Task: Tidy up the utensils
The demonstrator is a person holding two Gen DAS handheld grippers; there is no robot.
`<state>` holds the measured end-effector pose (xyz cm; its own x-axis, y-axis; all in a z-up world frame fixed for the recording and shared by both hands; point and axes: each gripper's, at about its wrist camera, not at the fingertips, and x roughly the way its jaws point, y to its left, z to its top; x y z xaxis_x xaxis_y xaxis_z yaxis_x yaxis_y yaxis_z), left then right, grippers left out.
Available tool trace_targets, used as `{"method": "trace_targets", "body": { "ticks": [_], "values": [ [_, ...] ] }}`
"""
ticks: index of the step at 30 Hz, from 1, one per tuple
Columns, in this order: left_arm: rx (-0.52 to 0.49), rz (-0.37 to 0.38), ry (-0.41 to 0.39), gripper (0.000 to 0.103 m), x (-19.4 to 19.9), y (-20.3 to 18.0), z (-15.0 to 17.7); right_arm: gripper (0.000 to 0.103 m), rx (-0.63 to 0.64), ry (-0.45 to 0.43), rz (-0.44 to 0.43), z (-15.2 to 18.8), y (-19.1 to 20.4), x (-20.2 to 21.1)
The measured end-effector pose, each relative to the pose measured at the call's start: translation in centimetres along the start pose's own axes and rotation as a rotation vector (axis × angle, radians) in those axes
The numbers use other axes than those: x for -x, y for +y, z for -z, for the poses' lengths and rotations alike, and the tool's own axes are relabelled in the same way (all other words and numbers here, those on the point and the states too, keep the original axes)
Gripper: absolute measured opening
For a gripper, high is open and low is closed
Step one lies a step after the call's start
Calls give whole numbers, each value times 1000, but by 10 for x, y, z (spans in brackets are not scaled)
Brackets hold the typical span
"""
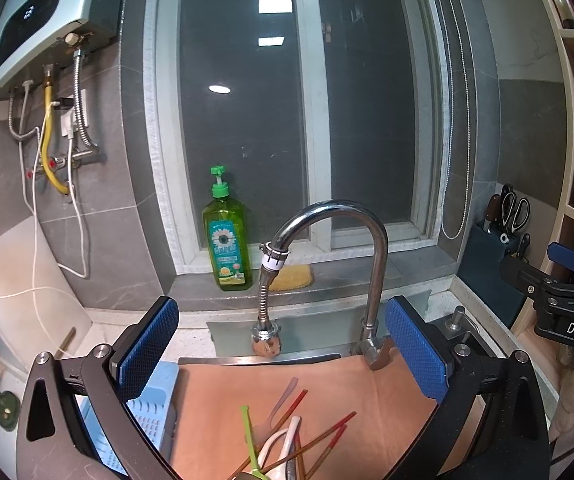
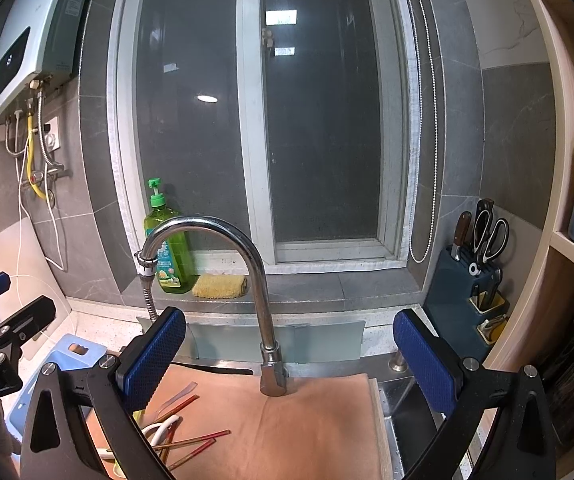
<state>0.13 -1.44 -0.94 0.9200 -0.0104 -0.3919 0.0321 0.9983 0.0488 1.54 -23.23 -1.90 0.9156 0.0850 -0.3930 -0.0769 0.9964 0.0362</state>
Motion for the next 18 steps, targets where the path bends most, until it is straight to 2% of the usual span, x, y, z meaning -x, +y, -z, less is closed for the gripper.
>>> {"method": "trace_targets", "body": {
  "ticks": [18],
  "values": [
    [-4, -1, 11, 103, -1, 2, 3, 103, 0, 16, -5, 6, 5, -3]
  ]
}}
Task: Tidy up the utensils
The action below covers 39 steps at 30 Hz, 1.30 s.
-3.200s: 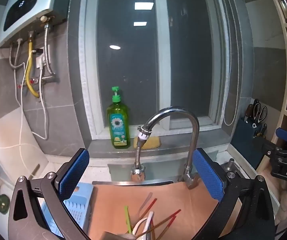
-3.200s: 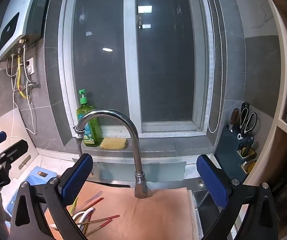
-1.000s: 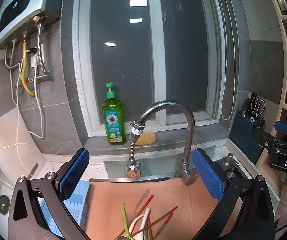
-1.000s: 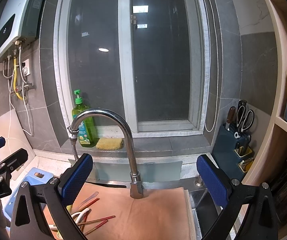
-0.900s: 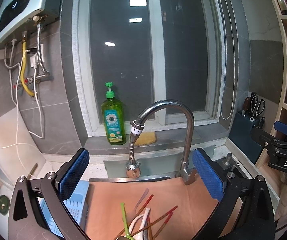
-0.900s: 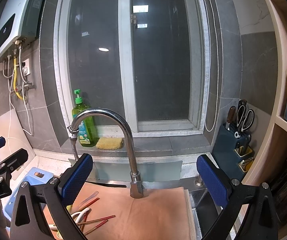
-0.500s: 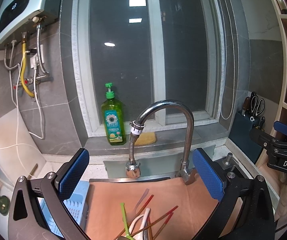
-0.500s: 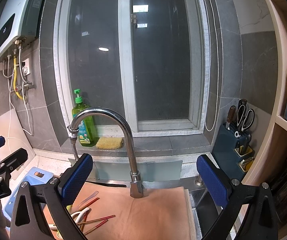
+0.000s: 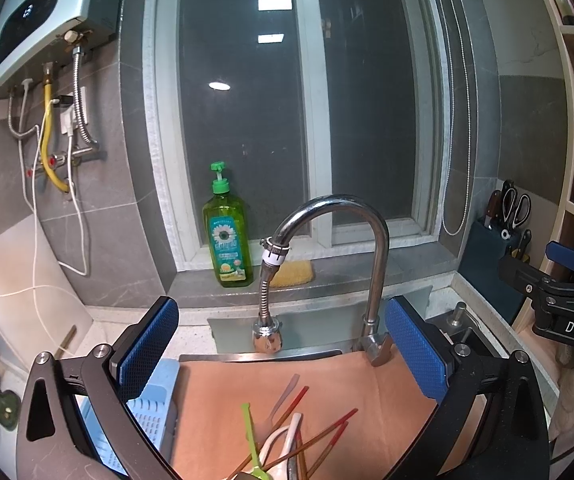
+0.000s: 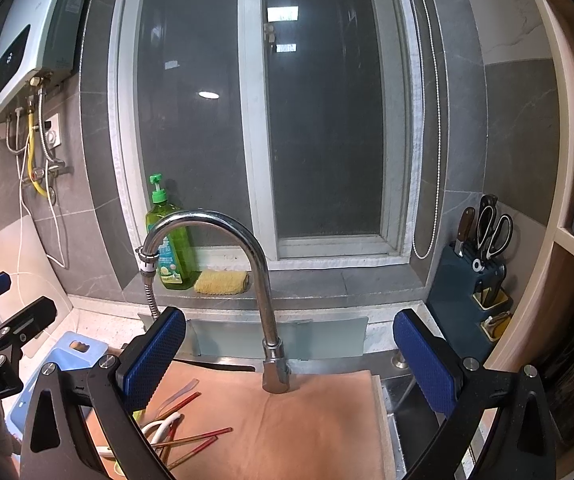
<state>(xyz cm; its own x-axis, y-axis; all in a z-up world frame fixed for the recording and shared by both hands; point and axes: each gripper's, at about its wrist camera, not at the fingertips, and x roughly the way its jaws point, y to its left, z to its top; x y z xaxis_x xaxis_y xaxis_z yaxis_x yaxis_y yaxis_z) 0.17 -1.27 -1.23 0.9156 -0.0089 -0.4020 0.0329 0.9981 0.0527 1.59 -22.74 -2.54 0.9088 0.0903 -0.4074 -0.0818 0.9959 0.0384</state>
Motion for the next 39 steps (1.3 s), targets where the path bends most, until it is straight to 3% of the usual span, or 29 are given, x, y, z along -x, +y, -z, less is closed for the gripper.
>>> {"method": "trace_targets", "body": {
  "ticks": [5, 12, 24, 30, 35, 39],
  "values": [
    [8, -13, 17, 103, -2, 8, 6, 103, 0, 25, -25, 2, 1, -7],
    [51, -91, 81, 103, -1, 39, 26, 103, -16, 108, -154, 18, 5, -33],
    [138, -223, 221, 102, 11, 76, 82, 103, 2, 373, -349, 71, 23, -102],
    [217, -234, 315, 102, 18, 78, 121, 103, 7, 504, -408, 97, 27, -125],
    [224, -223, 380, 100, 17, 68, 153, 102, 9, 593, -458, 120, 36, -138],
    [220, -188, 440, 89, 4, 64, 168, 89, -52, 682, -499, 136, 43, -153]
  ]
}}
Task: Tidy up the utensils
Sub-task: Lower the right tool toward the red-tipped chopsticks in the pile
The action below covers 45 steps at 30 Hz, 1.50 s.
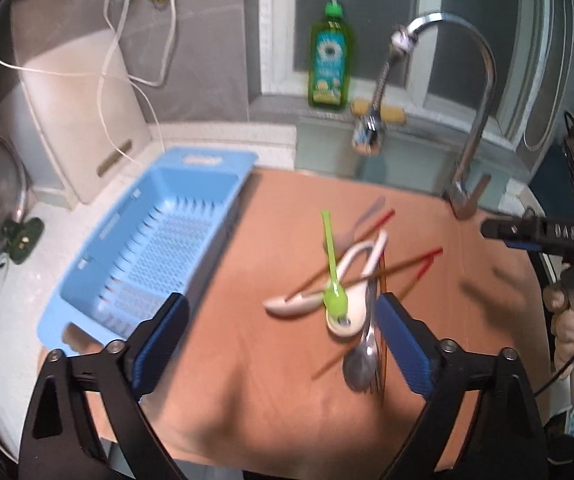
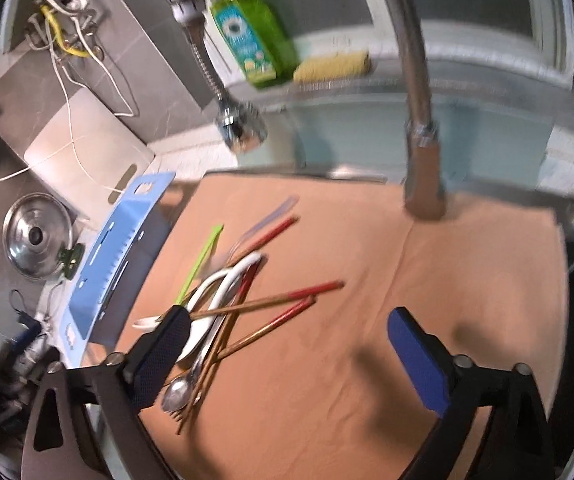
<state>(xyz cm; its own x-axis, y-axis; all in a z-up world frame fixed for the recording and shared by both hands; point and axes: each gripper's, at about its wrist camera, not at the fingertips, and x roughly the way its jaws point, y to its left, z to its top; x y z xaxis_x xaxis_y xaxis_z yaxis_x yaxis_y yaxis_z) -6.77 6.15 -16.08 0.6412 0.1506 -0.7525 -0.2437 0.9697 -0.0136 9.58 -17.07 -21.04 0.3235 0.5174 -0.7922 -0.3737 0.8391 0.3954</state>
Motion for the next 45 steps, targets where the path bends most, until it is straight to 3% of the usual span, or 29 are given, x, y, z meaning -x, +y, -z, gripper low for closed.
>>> {"method": "trace_targets", "body": {
  "ticks": [4, 7, 14, 23, 30, 34, 39, 45],
  "values": [
    [-26, 39, 35, 82, -14, -2, 2, 73, -48, 34, -56, -6, 2, -12],
    [-32, 89, 67, 71, -24, -2, 1, 63, -45, 51, -105, -15, 15, -21],
    [-61, 148, 95, 69, -35, -6, 0, 54, -58, 126, -196, -33, 43, -51],
    [-170, 243, 133, 41, -47, -27, 3, 34, -133, 253, -182, -14, 28, -80],
    [-178, 316, 218, 41, -41, -22, 34, 31, -159, 318, -216, 9, 19, -83],
    [-177, 325, 251, 41, -45, -26, 46, 22, -176, 360, -254, 19, 22, -93],
    [-149, 333, 243, 41, -46, -27, 48, 21, -134, 371, -296, 22, 43, -98],
    [-156, 320, 237, 41, -47, -30, 46, 21, -83, 386, -275, 23, 61, -114]
  ]
}}
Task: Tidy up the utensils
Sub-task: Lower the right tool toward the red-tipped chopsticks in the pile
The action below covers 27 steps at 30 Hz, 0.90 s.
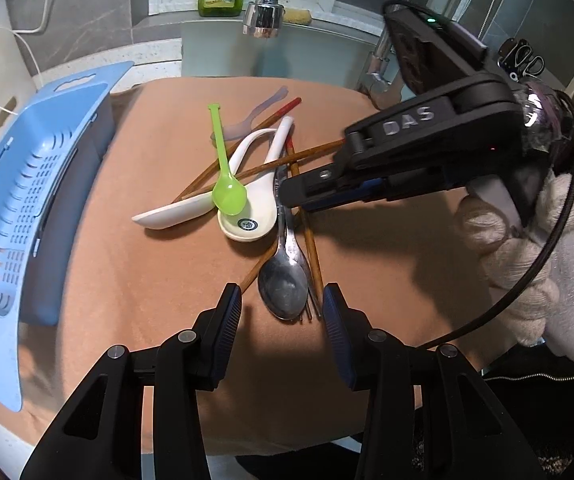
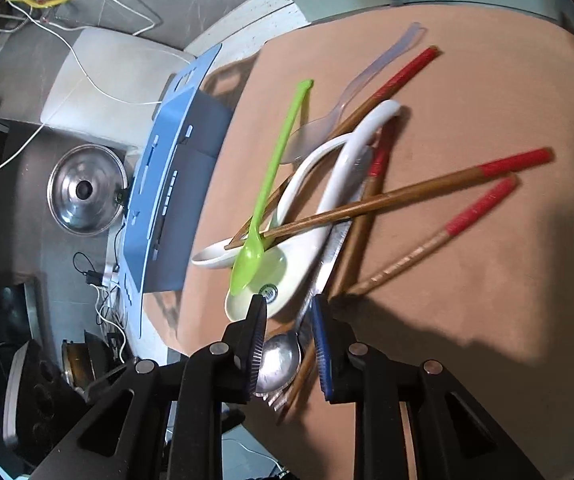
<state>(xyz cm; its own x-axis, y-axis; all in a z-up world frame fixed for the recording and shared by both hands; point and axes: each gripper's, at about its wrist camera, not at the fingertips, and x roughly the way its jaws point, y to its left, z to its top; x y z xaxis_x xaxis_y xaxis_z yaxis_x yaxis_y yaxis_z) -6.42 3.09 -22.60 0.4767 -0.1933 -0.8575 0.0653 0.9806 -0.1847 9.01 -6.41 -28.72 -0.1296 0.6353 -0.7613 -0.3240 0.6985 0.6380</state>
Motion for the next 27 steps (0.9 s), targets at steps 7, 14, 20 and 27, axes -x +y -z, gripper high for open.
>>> {"method": "trace_targets", "body": {
  "ticks": [7, 14, 20, 27],
  "values": [
    [-27, -9, -14, 41, 4, -3, 0, 16, -1, 12, 84, 2, -8, -2],
    [-75, 0, -17, 41, 3, -3, -13, 17, -61, -7, 114, 10, -38, 21],
    [-216, 21, -12, 41, 3, -11, -44, 18, -1, -108, 88, 25, -34, 62],
    [-439, 79, 59, 30, -27, -21, -93, 18, 59, -171, 261, 28, -28, 65]
  ]
}}
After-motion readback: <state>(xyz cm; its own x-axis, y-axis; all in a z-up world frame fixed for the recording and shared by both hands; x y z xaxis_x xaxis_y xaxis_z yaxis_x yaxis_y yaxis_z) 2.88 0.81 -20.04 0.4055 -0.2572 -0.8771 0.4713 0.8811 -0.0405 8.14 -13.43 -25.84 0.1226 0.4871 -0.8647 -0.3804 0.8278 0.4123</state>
